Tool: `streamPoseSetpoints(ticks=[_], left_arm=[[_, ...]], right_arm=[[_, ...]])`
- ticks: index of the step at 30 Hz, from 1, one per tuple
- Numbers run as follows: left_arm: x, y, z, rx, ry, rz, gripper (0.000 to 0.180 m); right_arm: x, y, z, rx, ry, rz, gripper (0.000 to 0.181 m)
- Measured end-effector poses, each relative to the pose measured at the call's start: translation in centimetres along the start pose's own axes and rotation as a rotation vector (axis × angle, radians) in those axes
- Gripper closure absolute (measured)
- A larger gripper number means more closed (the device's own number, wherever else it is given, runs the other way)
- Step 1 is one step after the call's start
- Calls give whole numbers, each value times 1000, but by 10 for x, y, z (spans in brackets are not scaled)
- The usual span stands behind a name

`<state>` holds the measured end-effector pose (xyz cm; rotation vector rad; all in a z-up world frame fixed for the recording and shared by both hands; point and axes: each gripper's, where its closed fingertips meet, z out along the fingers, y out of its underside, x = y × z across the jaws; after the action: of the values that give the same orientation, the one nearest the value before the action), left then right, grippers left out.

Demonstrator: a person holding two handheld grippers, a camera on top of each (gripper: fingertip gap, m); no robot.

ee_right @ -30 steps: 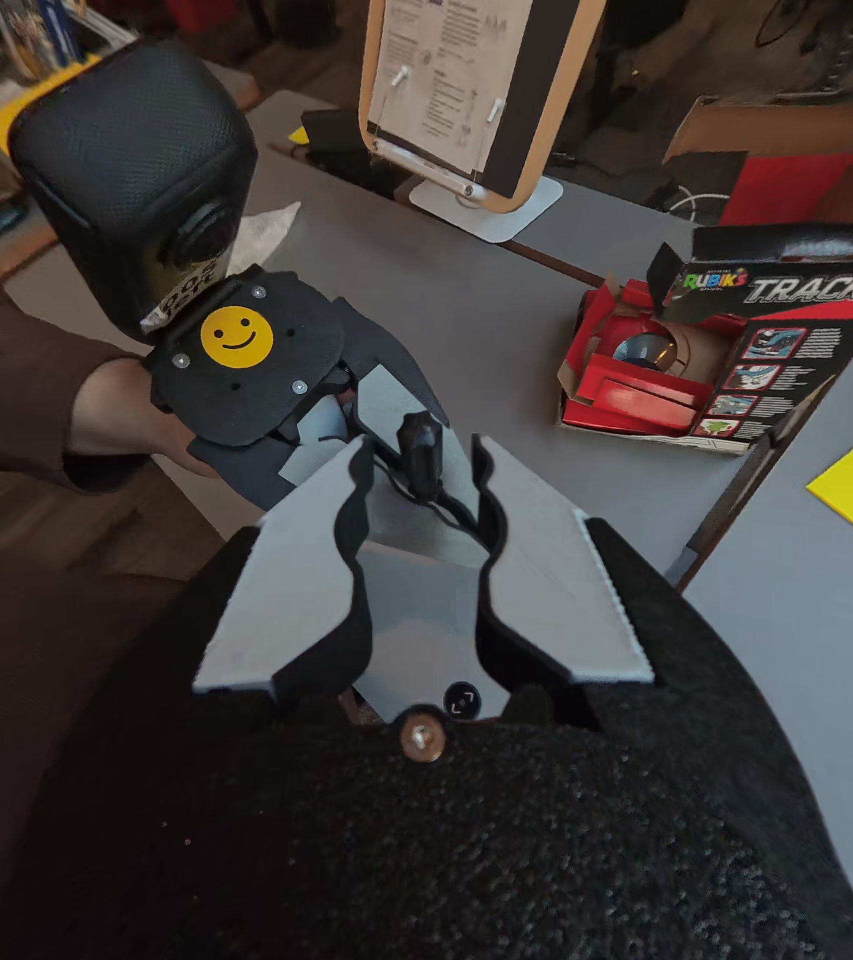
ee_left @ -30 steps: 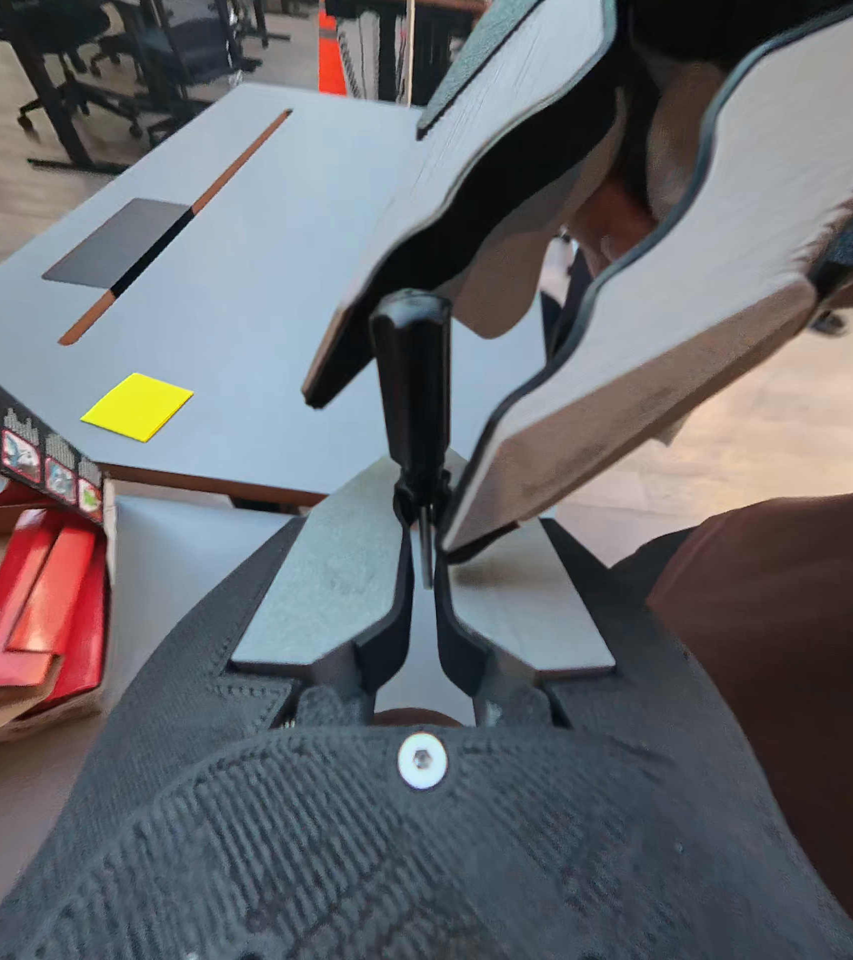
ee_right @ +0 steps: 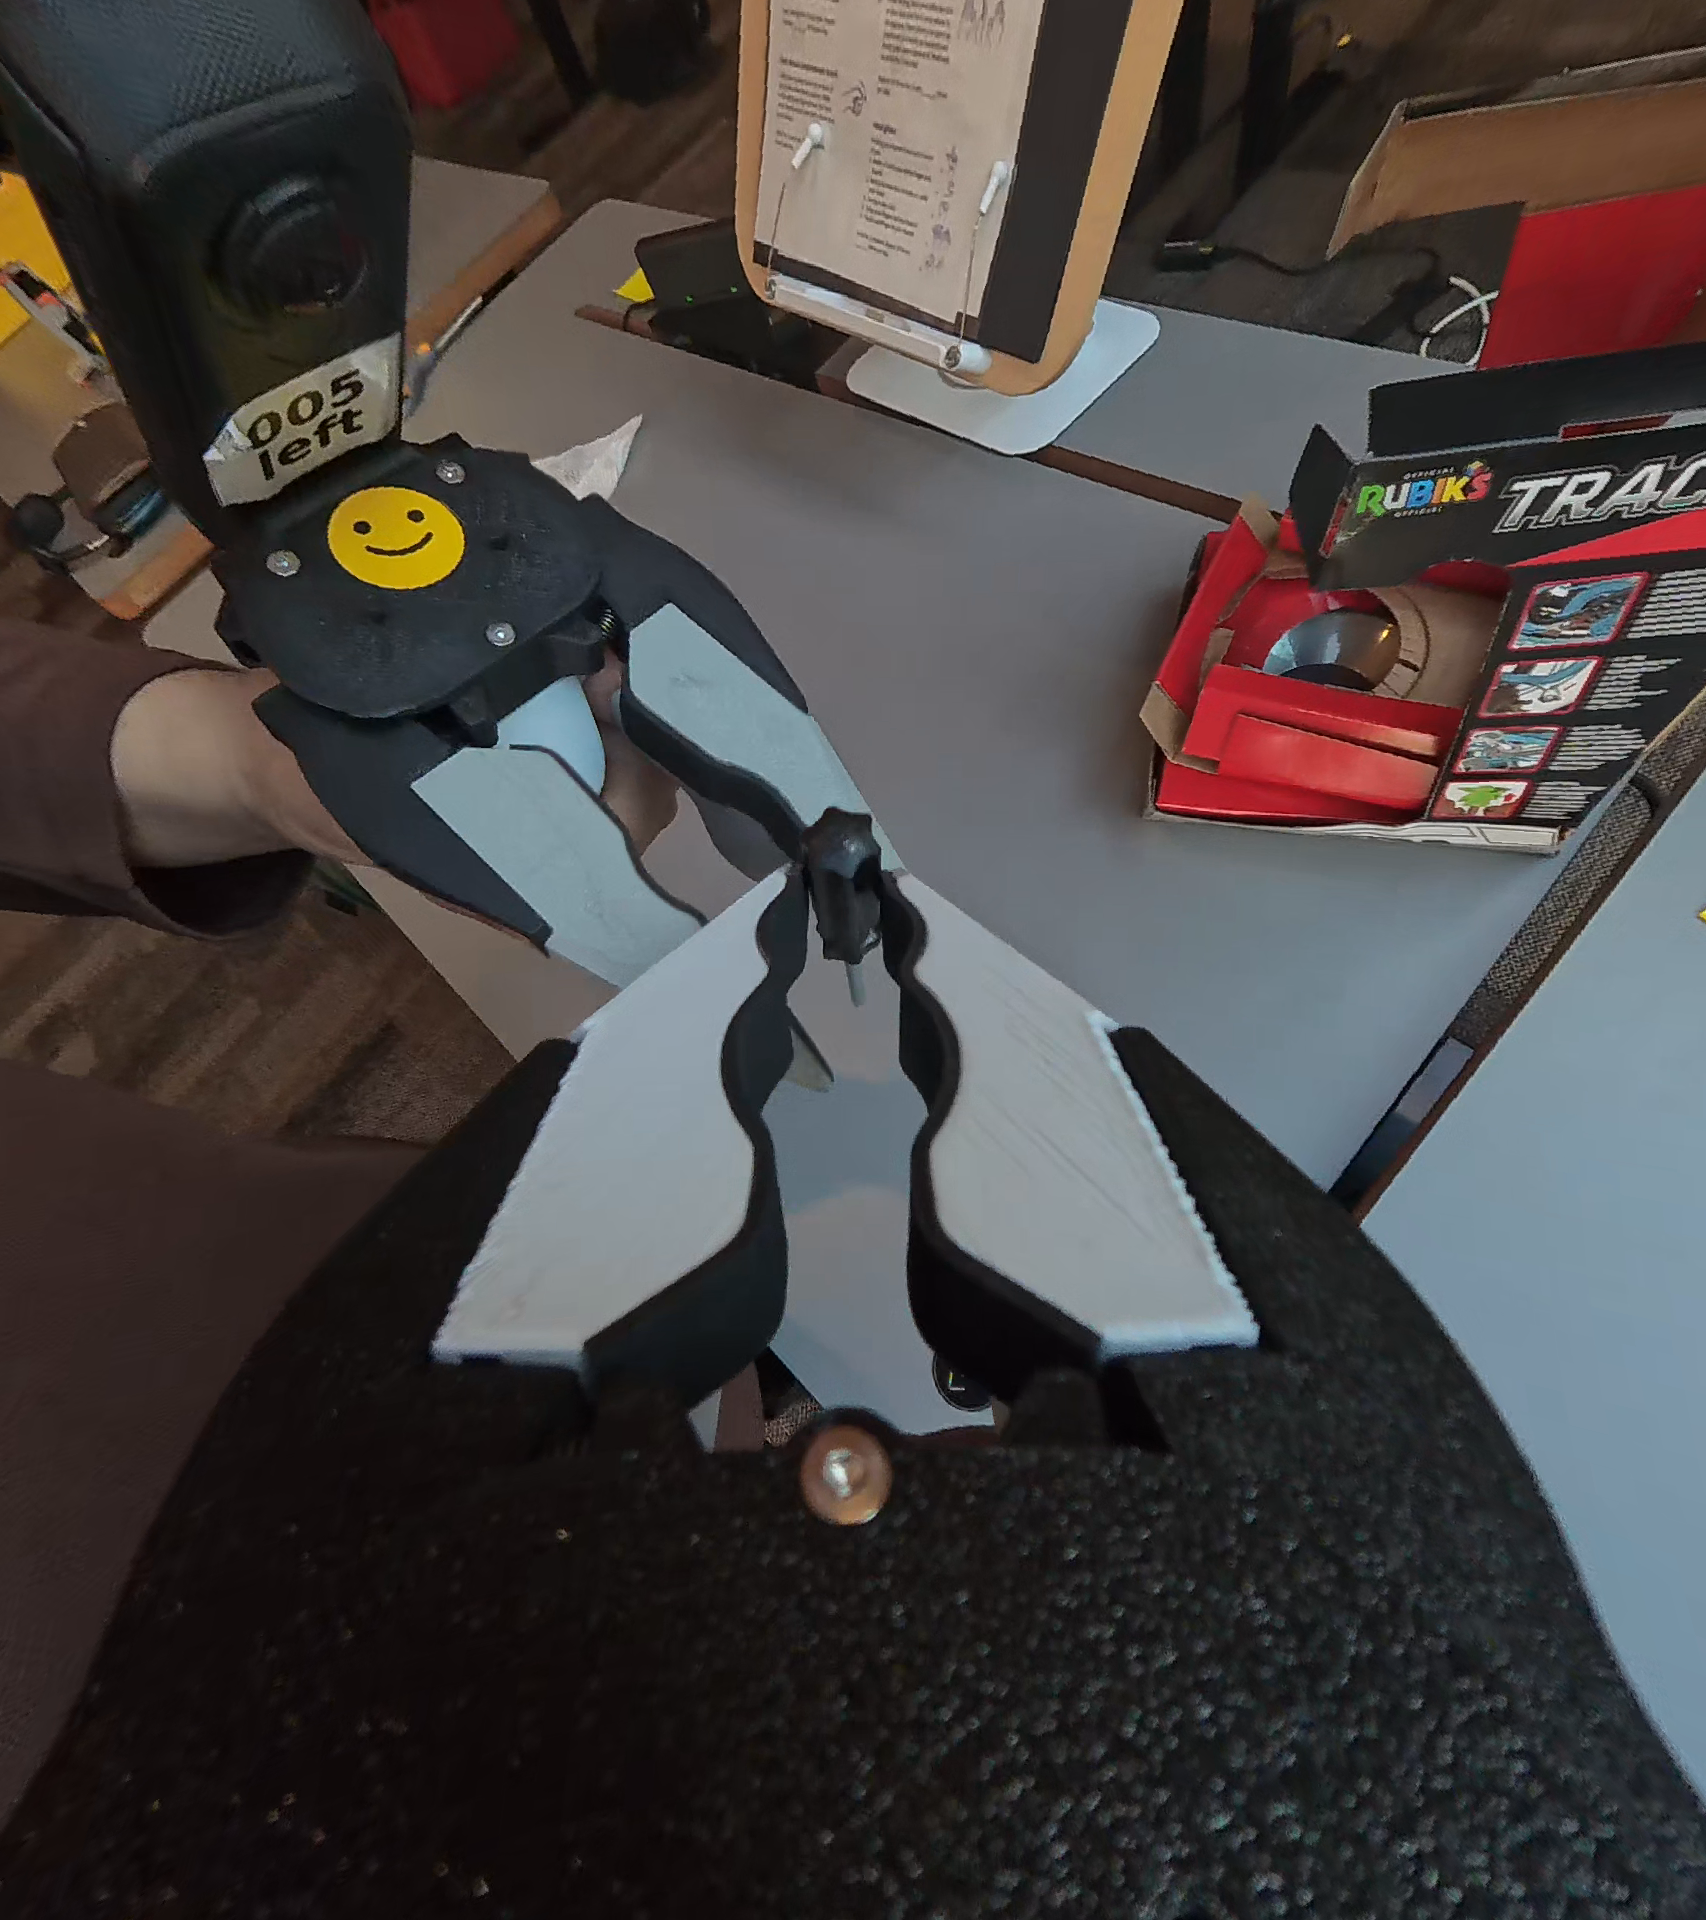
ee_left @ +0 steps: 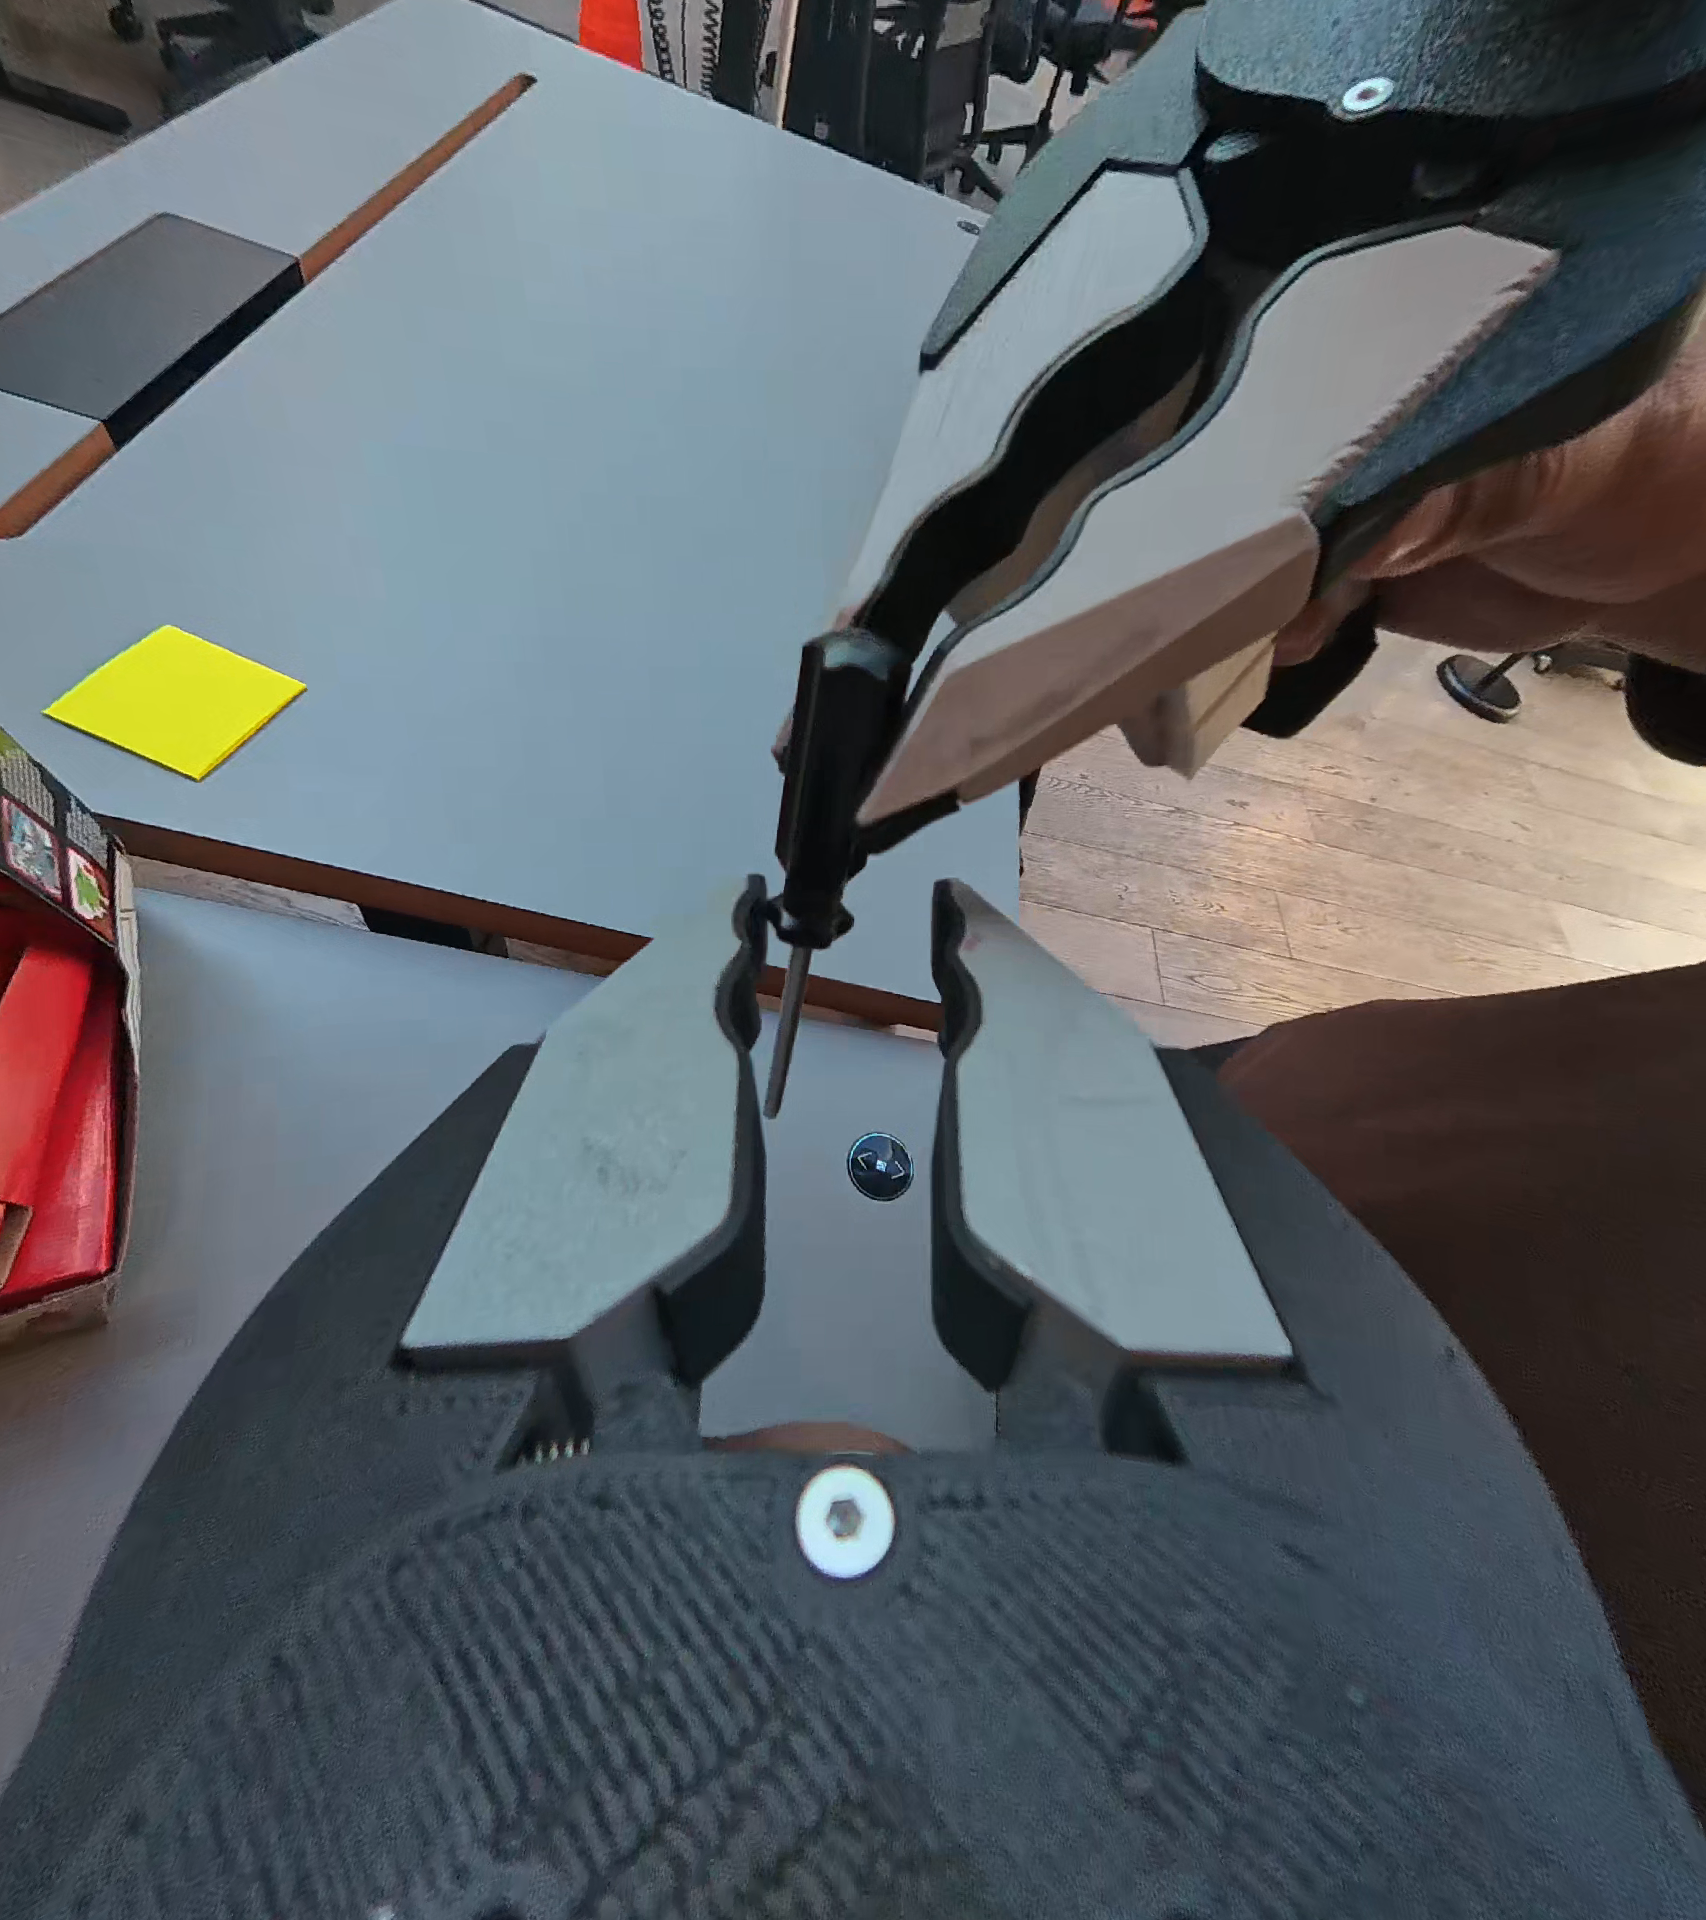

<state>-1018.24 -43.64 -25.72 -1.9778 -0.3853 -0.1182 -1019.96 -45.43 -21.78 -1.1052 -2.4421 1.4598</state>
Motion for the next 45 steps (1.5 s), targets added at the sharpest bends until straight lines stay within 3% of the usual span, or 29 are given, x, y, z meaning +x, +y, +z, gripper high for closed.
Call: streamPoseSetpoints(ticks=[3,8,10,15,17,20,23,27,34,45], left_arm=[[-7,-2,-1,-7,-47,9,161],[-11,-1,1,-22,-51,-11,157],[-9,-2,4,-28,-41,0,167],[-15,-5,3,4,-72,53,168],[-23,-3,-2,2,-59,41,168],[-20,10,-7,-81,139,-86,168],[-18,21,-14,-172,268,-151,167],[-21,-2,-21,-86,320,-238,167],[-32,-30,-25,89,320,-365,167],[-42,-28,-40,173,335,-443,167]], right_arm=[[4,3,1,-17,28,-16,169],[7,1,-3,-15,41,-22,169],[7,1,-2,-12,36,-15,169],[9,0,-3,-20,45,-34,167],[18,5,-7,-58,104,-61,144],[42,28,-10,-204,232,-142,120],[54,52,-4,-340,315,-269,113],[52,69,15,-425,351,-392,111],[32,82,46,-438,284,-341,110],[6,94,66,-463,227,-247,110]])
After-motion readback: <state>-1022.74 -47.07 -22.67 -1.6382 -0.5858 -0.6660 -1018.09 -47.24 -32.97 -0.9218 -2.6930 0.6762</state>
